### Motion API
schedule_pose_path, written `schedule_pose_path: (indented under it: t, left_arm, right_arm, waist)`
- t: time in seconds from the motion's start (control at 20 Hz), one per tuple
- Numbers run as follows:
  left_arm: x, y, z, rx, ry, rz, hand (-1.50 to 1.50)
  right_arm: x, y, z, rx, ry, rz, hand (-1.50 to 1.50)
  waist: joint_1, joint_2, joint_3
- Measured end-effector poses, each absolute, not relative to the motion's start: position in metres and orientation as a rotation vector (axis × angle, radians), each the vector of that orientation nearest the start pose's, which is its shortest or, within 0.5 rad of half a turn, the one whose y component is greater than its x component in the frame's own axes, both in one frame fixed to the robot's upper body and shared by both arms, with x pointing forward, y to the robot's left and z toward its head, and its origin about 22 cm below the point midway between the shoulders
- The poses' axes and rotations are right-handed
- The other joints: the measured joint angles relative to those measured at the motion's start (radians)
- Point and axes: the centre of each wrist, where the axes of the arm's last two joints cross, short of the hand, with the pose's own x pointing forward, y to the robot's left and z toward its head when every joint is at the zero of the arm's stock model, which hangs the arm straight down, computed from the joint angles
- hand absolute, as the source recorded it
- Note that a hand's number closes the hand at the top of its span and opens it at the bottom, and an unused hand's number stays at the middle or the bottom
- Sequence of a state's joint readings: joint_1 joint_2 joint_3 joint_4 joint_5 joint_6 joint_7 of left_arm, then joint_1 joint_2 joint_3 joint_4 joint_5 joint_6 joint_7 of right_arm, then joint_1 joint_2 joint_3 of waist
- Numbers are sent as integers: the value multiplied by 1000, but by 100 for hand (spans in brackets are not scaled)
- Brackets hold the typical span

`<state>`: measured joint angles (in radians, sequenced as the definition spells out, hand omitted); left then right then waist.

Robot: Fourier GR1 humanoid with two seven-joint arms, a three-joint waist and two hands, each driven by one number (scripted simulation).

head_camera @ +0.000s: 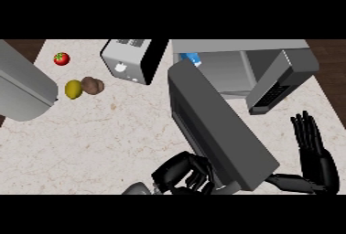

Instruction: Pick up the milk, place it into the microwave and close the microwave

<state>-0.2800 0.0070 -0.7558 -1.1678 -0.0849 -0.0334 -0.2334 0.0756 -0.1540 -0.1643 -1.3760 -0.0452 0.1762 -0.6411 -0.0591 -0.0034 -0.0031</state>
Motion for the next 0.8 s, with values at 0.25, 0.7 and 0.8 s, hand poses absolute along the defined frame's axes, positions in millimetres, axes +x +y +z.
schedule_pose_path:
  t: [0.25,0.7,0.8]
  left_arm:
    - [227,35,-44,-437,-1562,-852,150]
    - [236,17,-31,-366,-1654,-680,150]
    - [241,13,-26,-361,-1682,-645,150]
  right_arm:
    - [202,-325,-18,11,-1986,66,-150]
    - [200,-332,18,162,-2026,144,-150]
    - [201,-331,25,214,-2031,183,-150]
  waist:
    - [-25,6,-1]
    - [-76,21,-2]
    - [-93,23,-3]
